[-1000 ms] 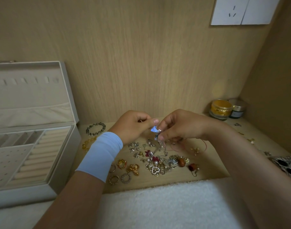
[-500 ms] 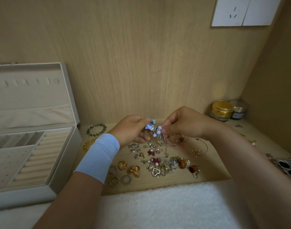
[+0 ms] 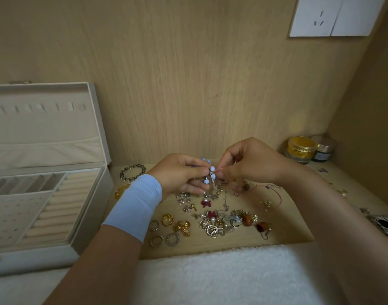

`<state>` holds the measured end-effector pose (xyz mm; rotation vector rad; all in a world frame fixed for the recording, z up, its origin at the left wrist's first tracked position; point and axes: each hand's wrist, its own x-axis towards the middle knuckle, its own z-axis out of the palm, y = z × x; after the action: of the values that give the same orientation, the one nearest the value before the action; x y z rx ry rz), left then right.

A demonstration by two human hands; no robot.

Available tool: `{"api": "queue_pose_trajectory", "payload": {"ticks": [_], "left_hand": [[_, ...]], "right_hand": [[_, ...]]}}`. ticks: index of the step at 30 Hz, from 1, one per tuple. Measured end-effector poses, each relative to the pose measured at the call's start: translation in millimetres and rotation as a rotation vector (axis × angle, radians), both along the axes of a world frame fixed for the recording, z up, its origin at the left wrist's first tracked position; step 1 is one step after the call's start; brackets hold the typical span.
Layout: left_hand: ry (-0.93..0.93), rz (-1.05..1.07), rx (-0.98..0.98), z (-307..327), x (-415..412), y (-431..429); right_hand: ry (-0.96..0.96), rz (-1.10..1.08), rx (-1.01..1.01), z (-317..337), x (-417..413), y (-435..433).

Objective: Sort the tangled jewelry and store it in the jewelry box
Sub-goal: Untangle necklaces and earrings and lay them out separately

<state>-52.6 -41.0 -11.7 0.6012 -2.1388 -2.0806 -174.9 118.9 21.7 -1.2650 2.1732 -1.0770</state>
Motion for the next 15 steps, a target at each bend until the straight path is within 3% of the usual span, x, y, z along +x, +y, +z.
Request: {"api": "queue_pose_trajectory", "payload": {"ticks": [7,15], "left_hand": [[0.006,0.068,-0.083,3.7,-1.9,0.8],[0.036,0.006,-0.186,8.4,-0.2,2.3]], "right_hand": [[0.0,0.111,0.245,1.1,3.3,2.5],[-0.091,-0.007,0.105,-2.0,6.6,-2.3]]}}
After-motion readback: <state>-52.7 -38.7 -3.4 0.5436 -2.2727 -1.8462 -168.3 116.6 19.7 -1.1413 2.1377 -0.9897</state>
